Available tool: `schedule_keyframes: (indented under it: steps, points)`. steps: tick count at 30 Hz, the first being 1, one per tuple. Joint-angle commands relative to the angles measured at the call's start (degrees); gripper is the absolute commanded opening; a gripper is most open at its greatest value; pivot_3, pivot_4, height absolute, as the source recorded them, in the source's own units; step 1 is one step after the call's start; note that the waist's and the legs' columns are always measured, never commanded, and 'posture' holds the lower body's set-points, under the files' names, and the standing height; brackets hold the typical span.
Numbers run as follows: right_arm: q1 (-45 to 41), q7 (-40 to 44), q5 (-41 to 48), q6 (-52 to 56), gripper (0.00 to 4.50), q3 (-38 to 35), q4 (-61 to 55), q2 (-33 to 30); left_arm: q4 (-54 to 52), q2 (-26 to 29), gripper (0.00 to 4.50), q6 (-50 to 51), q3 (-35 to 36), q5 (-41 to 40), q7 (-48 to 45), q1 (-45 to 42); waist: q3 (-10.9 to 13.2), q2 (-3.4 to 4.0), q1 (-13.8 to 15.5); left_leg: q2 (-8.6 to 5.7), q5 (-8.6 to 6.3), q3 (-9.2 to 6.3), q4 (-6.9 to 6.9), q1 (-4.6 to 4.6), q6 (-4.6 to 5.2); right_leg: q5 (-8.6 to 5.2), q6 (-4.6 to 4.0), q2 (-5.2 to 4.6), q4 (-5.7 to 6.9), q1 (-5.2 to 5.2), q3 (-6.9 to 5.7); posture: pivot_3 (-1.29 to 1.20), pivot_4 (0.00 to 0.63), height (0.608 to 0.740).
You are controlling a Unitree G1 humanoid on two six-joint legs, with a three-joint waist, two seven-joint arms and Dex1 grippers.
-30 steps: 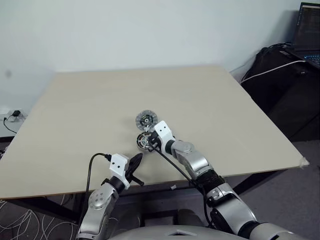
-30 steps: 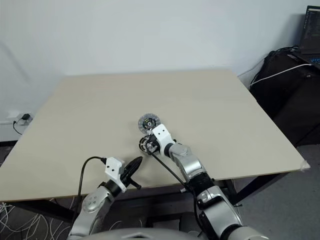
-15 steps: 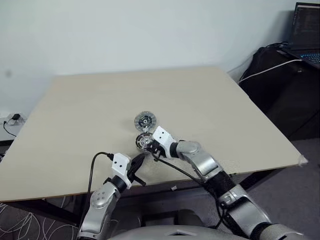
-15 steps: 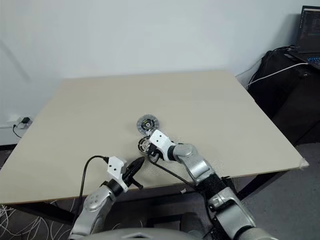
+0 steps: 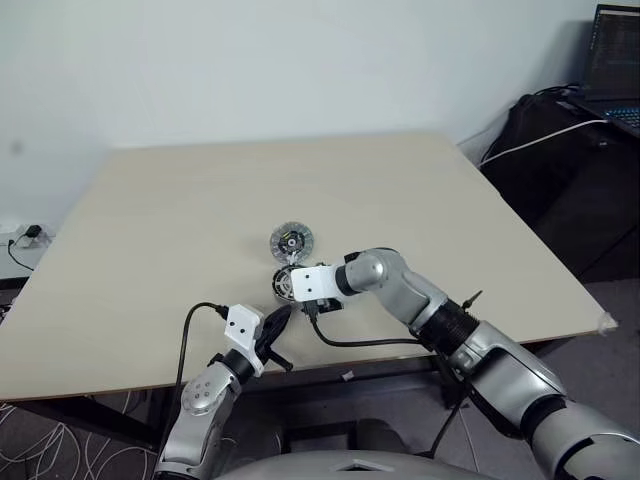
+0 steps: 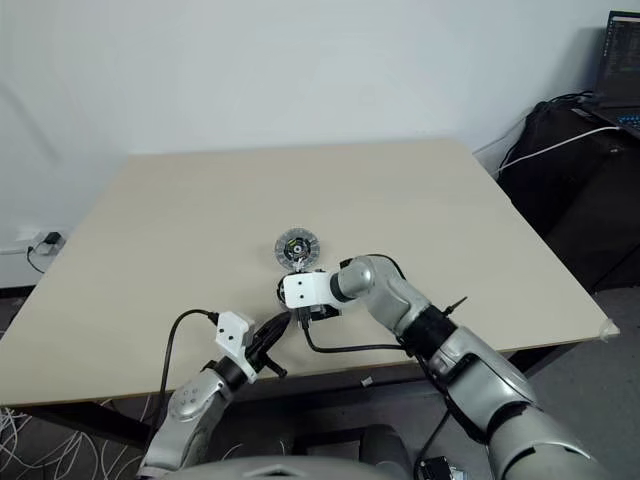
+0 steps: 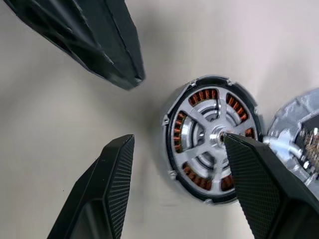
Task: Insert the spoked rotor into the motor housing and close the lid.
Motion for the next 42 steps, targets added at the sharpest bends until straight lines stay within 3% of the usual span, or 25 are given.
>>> schedule_keyframes:
  steps: [1, 9, 22, 25, 32, 42]
  points:
    - [-3.9, 1.7, -2.4, -4.3, 3.09, 0.8, 3.9, 1.6, -3.6, 0.7, 0.00, 0.1, -0.2, -2.1, -1.9, 0.4, 0.0, 0.00, 0.0, 0.00, 0.00, -0.01, -0.01, 0.00, 0.00, 0.00, -0.01, 0.00, 0.00, 0.00, 0.00, 0.00, 0.000, 0.740]
    - [-6.9, 2.7, -5.6, -9.3, 3.09, 1.1, 13.2, 5.5, -5.2, 3.2, 0.00, 2.0, 0.4, -3.0, -3.7, 1.9, 0.0, 0.07, -0.1, 0.00, -0.02, -0.03, -0.04, -0.02, -0.02, 0.05, -0.18, 0.00, 0.02, -0.04, 0.00, 0.00, 0.000, 0.740]
    - [-9.2, 5.7, -9.6, -11.5, 3.09, 1.3, 21.9, 7.3, -7.2, 2.6, 0.00, 3.5, -0.3, -3.5, -2.8, 2.2, 0.1, 0.15, -0.2, -0.01, -0.04, -0.03, -0.04, 0.01, -0.11, 0.12, -0.30, 0.01, 0.12, -0.06, 0.01, 0.00, 0.000, 0.740]
    - [-9.8, 6.0, -10.2, -12.0, 2.49, 1.1, 23.0, 7.9, -7.4, 2.5, 0.00, 3.7, -0.4, -3.6, -2.6, 2.2, 0.1, 0.17, -0.2, -0.01, -0.02, -0.03, -0.03, 0.02, -0.13, 0.09, -0.28, 0.01, 0.17, -0.07, 0.00, 0.00, 0.000, 0.740]
    - [-9.8, 6.1, -10.7, -12.5, 0.30, 0.5, 23.7, 8.8, -7.7, 2.2, 0.00, 3.9, -0.3, -3.7, -2.3, 2.5, 0.1, 0.18, -0.4, -0.02, -0.02, -0.04, -0.04, 0.05, -0.14, 0.09, -0.32, 0.02, 0.23, -0.08, 0.01, 0.00, 0.000, 0.740]
    - [-9.1, 4.4, -11.2, -11.9, 0.12, -0.4, 23.8, 8.6, -8.1, 2.2, 0.00, 4.6, -0.4, -3.6, -2.0, 2.2, 0.1, 0.19, -0.6, -0.02, 0.09, -0.08, 0.02, 0.12, -0.29, -0.22, -0.31, 0.05, 0.81, -0.28, 0.06, 0.00, 0.000, 0.740]
